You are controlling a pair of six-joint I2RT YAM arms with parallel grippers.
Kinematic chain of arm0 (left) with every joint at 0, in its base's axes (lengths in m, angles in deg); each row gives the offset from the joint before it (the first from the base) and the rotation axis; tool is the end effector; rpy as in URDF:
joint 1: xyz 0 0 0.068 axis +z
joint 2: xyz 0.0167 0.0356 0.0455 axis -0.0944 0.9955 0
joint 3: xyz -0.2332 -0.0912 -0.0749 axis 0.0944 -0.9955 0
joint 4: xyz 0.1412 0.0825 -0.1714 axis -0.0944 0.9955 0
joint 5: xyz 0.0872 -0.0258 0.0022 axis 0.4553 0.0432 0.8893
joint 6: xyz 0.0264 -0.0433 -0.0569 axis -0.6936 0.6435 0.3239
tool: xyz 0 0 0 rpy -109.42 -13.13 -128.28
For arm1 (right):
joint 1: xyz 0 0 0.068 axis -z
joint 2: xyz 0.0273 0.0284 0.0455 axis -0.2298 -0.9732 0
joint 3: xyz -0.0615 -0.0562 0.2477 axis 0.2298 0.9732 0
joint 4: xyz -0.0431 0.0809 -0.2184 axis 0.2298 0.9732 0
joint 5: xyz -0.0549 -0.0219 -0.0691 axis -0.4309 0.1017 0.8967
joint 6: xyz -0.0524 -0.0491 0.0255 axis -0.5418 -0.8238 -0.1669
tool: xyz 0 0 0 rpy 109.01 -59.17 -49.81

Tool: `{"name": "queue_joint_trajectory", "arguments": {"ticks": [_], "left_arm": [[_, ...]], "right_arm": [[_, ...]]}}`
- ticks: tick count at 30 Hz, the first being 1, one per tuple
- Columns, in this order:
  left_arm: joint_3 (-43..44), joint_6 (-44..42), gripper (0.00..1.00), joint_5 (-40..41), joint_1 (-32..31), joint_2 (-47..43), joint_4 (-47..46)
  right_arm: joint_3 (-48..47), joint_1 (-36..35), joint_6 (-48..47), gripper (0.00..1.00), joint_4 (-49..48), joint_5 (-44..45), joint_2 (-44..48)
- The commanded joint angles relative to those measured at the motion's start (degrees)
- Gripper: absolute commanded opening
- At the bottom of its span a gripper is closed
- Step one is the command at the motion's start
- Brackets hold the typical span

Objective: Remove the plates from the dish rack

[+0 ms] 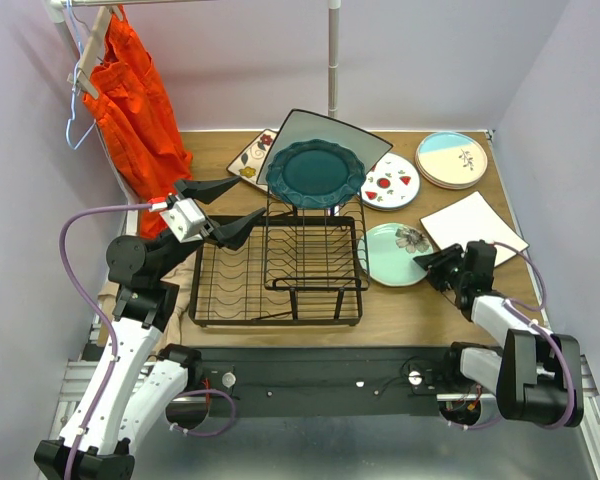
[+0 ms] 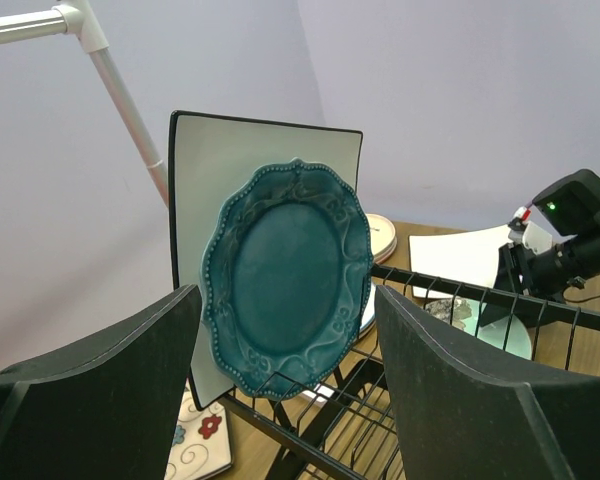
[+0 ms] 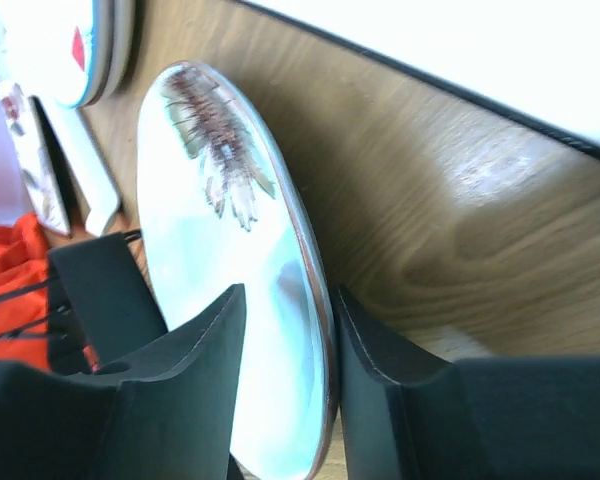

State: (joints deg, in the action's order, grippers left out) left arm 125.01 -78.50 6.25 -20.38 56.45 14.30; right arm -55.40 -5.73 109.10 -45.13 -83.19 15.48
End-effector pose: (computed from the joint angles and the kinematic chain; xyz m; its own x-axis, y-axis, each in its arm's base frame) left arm 0.1336 -0.0775 0.4049 0.3672 -0.1746 -0.9136 0.7775 0.5967 0.1985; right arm 0.2036 -0.0098 0.1277 -0.4131 0.8526 -0.3201 0.4512 0.4970 0.7412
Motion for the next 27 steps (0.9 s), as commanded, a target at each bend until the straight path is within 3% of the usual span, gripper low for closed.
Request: {"name": "queue_joint_trajectory", "arguments": {"ticks": [1, 7, 14, 19, 27], "left_arm": [[-0.27, -0.68, 0.79, -0.08, 0.46, -0.13, 0.37], [-0.09, -0.42, 0.79, -0.35, 0.46, -0.05, 0.37], [0.00, -0.51, 0.79, -0.43, 0.46, -0.13, 0.28], [0.00, -0.60, 0.79, -0.17, 0.46, -0.13, 0.29], [-0.09, -0.77, 0.79, -0.08, 0.55, -0.22, 0.37]], "right_arm": [[-4.98, -0.26, -3.40, 0.51, 6.96, 5.92, -0.72], [-8.15, -0.26, -5.78, 0.54, 13.99, 11.37, -0.54], [-8.59, -0.26, -5.43, 0.53, 12.79, 11.38, -4.49], [-7.01, -0.26, -3.33, 0.38, 5.85, 9.19, -5.64], [-7.62, -0.26, -1.65, 0.26, -0.23, 8.47, -11.26]]}}
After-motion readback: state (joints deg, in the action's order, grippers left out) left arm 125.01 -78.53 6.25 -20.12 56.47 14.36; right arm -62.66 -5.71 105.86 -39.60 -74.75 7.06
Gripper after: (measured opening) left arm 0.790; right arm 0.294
